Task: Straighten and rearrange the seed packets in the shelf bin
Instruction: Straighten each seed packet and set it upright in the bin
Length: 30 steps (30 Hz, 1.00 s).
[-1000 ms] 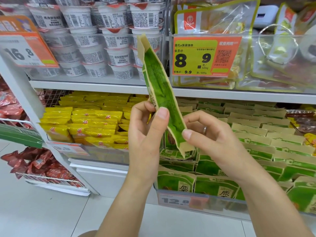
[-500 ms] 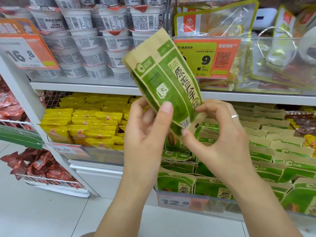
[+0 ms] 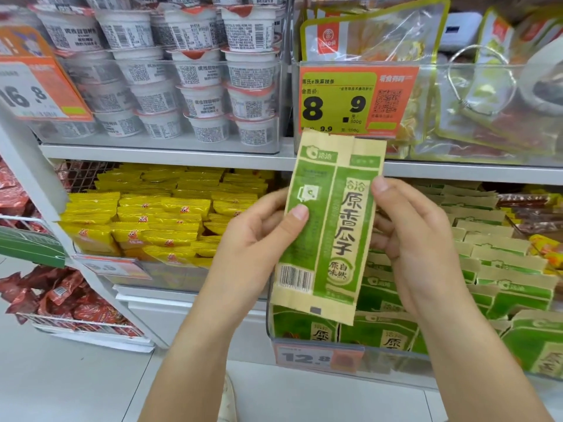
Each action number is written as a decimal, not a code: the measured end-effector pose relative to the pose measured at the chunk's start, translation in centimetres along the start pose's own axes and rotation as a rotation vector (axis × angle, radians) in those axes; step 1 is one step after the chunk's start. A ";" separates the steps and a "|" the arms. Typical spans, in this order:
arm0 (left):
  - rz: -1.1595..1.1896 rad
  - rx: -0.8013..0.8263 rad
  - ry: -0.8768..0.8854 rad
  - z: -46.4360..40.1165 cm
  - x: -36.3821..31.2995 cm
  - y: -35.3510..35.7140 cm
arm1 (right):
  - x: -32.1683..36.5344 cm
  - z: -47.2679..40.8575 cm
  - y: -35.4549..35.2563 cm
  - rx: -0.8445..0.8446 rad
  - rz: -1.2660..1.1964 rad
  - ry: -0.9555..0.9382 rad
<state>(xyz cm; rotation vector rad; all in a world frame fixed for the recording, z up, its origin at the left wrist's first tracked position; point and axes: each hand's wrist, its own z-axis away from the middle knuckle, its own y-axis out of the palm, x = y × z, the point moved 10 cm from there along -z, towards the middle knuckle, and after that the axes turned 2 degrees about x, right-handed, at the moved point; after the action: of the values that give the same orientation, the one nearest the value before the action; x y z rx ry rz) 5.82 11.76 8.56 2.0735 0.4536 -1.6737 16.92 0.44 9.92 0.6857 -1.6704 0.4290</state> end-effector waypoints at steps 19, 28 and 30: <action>-0.732 -0.441 0.333 1.9 -4.3 -1.1 | 1.6 1.4 3.7 0.181 -0.086 -0.179; -0.837 -0.477 0.374 2.0 -4.3 -0.7 | 1.6 1.6 3.9 0.170 -0.039 -0.182; -0.837 -0.470 0.360 2.0 -4.2 -0.7 | 1.6 1.6 3.9 0.167 -0.033 -0.173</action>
<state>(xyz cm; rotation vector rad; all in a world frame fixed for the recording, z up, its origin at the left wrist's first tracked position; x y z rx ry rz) 2.95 11.39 12.20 1.9114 1.8335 -1.3344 13.06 2.06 11.53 0.8936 -1.7968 0.5016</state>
